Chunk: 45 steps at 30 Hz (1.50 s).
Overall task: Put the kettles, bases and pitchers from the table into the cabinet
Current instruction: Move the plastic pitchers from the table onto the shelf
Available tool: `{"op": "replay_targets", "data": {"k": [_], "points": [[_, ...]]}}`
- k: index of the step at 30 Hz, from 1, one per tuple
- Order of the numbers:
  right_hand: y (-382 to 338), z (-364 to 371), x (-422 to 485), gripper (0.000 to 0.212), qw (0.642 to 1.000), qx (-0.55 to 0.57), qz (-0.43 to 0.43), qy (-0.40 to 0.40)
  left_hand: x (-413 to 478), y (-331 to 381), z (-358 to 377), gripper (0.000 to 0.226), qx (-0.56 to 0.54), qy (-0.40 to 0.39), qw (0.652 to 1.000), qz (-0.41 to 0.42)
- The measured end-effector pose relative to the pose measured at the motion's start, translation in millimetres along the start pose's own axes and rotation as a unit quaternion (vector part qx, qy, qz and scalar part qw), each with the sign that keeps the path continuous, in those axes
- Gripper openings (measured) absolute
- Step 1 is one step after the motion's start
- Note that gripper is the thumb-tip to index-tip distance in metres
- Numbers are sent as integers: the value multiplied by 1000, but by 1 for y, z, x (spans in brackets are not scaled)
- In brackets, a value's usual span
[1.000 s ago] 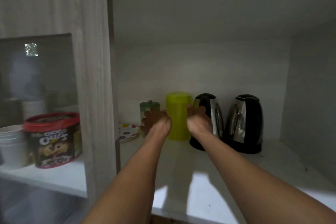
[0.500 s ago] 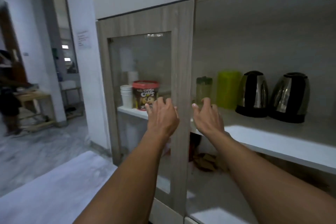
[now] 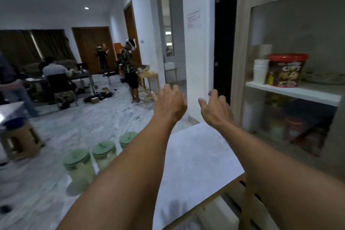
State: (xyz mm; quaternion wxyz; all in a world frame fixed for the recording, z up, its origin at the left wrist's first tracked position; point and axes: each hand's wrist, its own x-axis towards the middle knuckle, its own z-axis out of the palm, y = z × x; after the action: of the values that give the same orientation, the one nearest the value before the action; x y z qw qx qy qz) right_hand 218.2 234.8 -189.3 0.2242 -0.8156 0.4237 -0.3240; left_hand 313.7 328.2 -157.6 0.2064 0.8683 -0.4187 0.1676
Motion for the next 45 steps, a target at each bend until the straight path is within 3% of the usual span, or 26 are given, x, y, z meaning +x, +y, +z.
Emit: {"op": "replay_targets", "data": {"k": [6,13,18,25,28,32,37,45], "points": [[-100,134,-35,48,989,2,-43,-139,-8,-172,-5,36,53,-20,994,-96],[-147,258,-59,49,957,-16,-88,-276,-41,-305,35,32,32,-57,961,-269],[-166,340,-67,51,925,-28,-114,-361,-67,-367,61,39,-8,-75,902,-425],[-166,416,-57,75,919,-61,33,-388,-68,-413,113,48,-182,-61,778,-598],[-159,439,-50,79,910,-65,67,-404,-63,-420,140,59,-234,-51,748,-619],[-154,456,-43,44,909,-52,43,-411,-52,-423,164,58,-250,-42,734,-630],[-163,453,-35,36,923,15,53,-381,-36,-417,148,44,-243,44,750,-614],[-227,366,-10,34,949,194,72,-236,7,-397,46,60,-288,152,778,-537]]}}
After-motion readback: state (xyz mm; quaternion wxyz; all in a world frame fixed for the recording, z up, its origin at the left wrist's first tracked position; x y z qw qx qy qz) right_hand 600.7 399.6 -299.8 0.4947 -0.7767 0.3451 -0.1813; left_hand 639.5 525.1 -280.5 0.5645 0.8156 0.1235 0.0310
